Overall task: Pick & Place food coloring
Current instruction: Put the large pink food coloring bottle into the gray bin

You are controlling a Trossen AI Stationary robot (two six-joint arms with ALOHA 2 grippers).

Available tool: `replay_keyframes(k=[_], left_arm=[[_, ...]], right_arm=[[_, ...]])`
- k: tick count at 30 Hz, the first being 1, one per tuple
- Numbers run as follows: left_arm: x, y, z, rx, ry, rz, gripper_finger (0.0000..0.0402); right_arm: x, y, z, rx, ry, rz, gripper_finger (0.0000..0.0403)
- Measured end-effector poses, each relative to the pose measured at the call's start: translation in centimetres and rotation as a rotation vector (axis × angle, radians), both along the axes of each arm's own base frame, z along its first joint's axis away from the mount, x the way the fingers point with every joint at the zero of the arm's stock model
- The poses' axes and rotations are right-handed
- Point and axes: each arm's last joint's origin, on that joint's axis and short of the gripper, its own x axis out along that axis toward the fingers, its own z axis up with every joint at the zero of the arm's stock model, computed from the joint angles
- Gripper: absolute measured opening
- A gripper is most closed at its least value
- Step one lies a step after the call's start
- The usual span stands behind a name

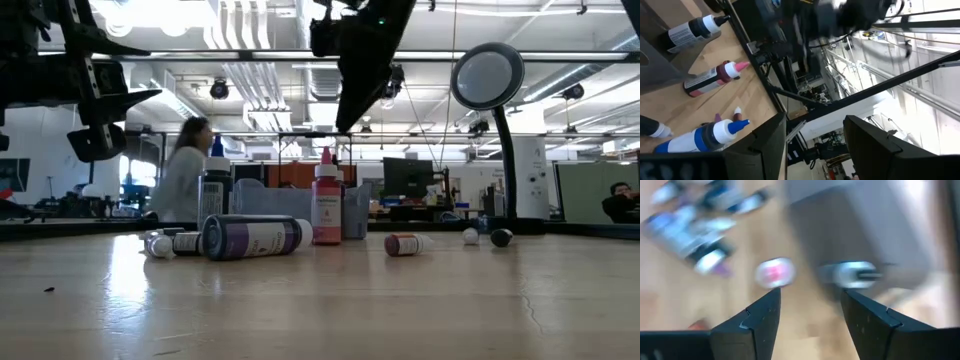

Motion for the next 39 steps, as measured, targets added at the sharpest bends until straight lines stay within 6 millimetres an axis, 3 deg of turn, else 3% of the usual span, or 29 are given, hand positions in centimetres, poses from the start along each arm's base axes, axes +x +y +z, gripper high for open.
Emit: replay_keyframes(k=[3,6,30,39], left_arm=[[0.0,0.0,0.0,0.0,0.0,0.0,0.0177],[0.0,0.0,0.0,0.0,0.0,0.0,0.0177],[0.0,0.0,0.0,0.005,0.0,0.001,0.0177],[0.0,0.0,0.0,0.001,-0.001,0.009,0.0177]], right_arm=[[-0.1,2.1,-1.6,-0.001,0.02,0.083,0.0203],[0.1,2.9,-2.6,-0.022,-0.006,0.097,0.0203],[0.6,2.5,-3.2,-0.051,-0.089,0.004,0.0203],[0.8,2.6,-4.5,-0.046,-0.119,0.01,0.0203]])
